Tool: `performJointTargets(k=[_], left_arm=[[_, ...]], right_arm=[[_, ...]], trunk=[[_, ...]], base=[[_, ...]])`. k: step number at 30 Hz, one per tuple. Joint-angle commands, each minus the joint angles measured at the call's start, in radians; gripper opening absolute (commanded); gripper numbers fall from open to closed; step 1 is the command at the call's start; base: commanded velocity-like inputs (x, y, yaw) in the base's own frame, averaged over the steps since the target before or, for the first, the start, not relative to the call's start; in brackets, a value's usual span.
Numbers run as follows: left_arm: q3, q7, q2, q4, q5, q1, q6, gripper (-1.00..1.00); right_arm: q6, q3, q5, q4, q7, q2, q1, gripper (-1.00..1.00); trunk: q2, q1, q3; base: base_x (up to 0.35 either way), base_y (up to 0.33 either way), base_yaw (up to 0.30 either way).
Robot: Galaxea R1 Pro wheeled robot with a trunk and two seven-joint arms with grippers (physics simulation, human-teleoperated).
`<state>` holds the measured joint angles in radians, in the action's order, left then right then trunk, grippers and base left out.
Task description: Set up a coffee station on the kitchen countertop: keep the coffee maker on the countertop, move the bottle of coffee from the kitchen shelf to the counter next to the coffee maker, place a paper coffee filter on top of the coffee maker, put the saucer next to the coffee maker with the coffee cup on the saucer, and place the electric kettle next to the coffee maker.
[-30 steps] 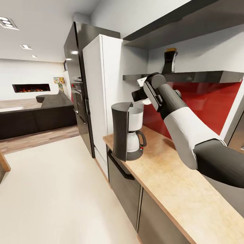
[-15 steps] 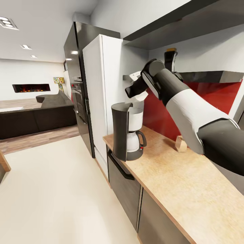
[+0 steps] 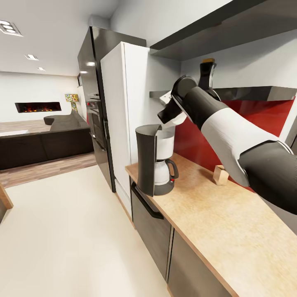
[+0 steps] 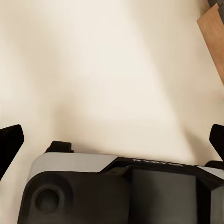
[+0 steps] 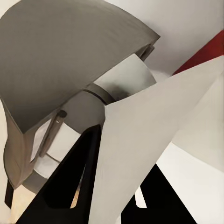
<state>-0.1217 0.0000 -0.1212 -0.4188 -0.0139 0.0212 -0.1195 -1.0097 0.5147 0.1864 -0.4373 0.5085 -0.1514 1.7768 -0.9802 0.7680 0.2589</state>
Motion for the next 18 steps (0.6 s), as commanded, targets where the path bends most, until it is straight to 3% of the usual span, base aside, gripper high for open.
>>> performJointTargets(k=[1, 18], left_arm=[[-0.003, 0.000, -0.001, -0.002, -0.001, 0.000, -0.001, 1.00], [-0.003, 0.000, 0.000, -0.002, -0.002, 0.000, -0.002, 1.00]], right_arm=[[-0.003, 0.004, 0.008, 0.000, 0.008, 0.000, 0.001, -1.00], [-0.002, 0.010, 0.013, 0.039, 0.009, -0.002, 0.001, -1.00]], trunk=[[-0.001, 0.000, 0.001], [-0.001, 0.000, 0.001]], base=[[0.000, 0.000, 0.000], [0.057, 0.000, 0.000]])
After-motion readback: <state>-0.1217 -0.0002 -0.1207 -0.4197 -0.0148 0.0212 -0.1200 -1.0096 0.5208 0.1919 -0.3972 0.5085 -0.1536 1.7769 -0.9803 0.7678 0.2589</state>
